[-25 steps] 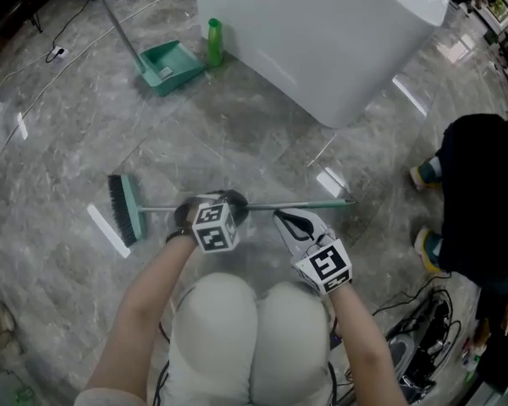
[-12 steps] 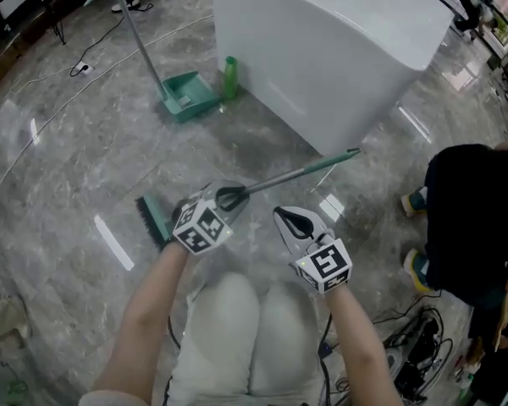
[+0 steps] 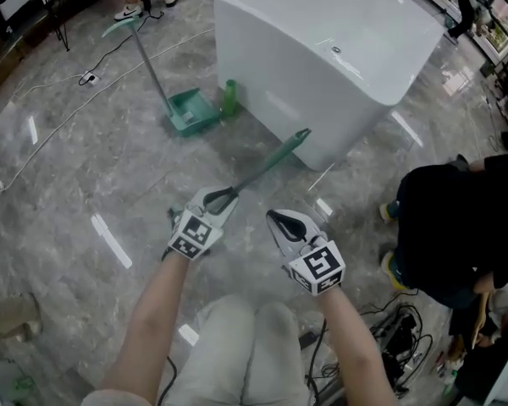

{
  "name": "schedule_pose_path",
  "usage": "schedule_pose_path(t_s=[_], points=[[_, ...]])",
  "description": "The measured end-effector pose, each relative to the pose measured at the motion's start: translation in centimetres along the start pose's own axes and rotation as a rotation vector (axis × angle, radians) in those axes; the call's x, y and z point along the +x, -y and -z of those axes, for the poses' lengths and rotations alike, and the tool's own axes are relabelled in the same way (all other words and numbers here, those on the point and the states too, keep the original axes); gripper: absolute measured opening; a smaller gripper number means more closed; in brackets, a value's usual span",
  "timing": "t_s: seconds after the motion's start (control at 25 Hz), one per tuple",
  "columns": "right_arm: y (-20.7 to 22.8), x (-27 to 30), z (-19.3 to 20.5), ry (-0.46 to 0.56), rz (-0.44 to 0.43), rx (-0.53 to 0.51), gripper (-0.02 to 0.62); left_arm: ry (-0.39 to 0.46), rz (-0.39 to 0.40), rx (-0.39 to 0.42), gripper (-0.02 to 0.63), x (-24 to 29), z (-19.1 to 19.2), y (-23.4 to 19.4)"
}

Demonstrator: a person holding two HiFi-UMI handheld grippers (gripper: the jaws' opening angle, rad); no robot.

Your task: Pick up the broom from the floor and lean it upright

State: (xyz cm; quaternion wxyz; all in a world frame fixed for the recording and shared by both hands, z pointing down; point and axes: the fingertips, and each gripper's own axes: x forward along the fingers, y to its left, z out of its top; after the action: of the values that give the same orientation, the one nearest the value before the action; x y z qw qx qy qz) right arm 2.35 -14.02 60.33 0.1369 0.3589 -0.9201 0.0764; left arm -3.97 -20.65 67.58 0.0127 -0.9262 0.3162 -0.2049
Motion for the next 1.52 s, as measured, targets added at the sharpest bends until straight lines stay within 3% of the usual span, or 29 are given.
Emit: schedule_pose_path(t_s=[0.24,0.52,0.72,1.04,1.52], points=[[0.9,0.7,-1.4,-0.034,0.022,0.002,0.003,-0.006,-0.071,-0.064,0.072,0.5,-1.0,-2.8],[4.6,0.8,-3.4,-0.048,0.106,0.103,0.003,0.015,-0.114,-0.12,0.071,1.9,-4.0,-6.6],[7.9,1.2,-4.3,-0.051,0.101,0.079,0.003,0.042,-0.124,-0.114,0.071,5.1,-7.1,-8.4],[15.9,1.8,-3.8,-0.045,0.129,0.131,0.003,0.079,-0.137,-0.094,0.071,13.1,-11.4,-10.8],[24.1,6.1,-4.0,0.009,0.248,0.114,0.003,0.107,-0.04,0.018,0.071,24.4,-13.5,-11.7]])
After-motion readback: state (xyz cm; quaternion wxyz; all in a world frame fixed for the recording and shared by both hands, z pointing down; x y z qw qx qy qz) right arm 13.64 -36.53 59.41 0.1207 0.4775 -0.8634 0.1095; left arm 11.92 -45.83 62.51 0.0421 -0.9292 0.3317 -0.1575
